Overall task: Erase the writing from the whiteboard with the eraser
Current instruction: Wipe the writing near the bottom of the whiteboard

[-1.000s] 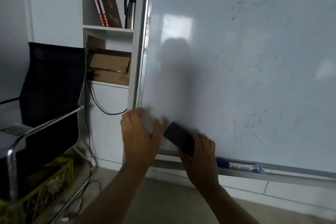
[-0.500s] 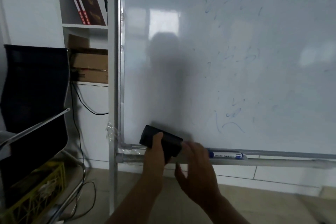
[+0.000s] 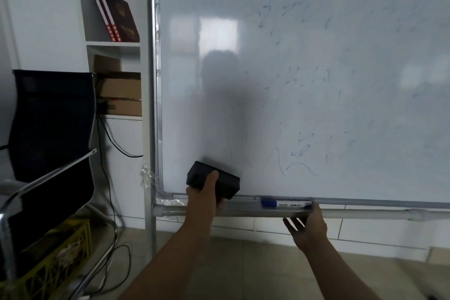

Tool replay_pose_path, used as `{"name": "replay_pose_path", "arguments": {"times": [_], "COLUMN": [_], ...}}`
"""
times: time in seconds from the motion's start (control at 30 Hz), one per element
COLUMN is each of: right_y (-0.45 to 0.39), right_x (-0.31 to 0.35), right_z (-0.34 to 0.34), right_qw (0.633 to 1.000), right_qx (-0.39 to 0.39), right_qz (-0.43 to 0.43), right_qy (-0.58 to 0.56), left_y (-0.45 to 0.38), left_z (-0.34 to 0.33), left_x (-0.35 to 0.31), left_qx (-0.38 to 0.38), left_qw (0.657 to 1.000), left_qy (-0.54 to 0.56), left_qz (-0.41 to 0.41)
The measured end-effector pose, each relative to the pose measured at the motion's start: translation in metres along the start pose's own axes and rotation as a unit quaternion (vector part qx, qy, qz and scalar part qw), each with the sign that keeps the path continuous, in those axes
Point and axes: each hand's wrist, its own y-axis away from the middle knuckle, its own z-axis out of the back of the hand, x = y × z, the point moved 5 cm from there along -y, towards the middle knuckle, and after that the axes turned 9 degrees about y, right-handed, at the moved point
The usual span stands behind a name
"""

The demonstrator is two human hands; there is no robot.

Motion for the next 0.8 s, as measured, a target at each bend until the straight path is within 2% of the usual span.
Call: {"name": "replay_pose_path", "arguments": {"times": [0.17, 0.37, 0.8], "right_y": [0.008, 0.022, 0.038], "right_x": [-0.019, -0.033, -0.057], "right_z": [0.006, 0.004, -0.015], "right_qw": [0.999, 0.999, 0.999], "right_qx": [-0.028, -0.020, -0.031], "right_qz": [0.016, 0.044, 0.029], "right_qy": [0.014, 0.021, -0.020], "left_y": [0.003, 0.005, -0.022], "left_z": [-0.010, -0.010, 0.012], "left_x": [-0.006, -0.012, -0.024], "left_qx": [-0.026, -0.044, -0.065], "left_qw": [0.995, 0.985, 0.982], "left_qy": [-0.063, -0.057, -0.060], "left_qz": [-0.074, -0.155, -0.169]}}
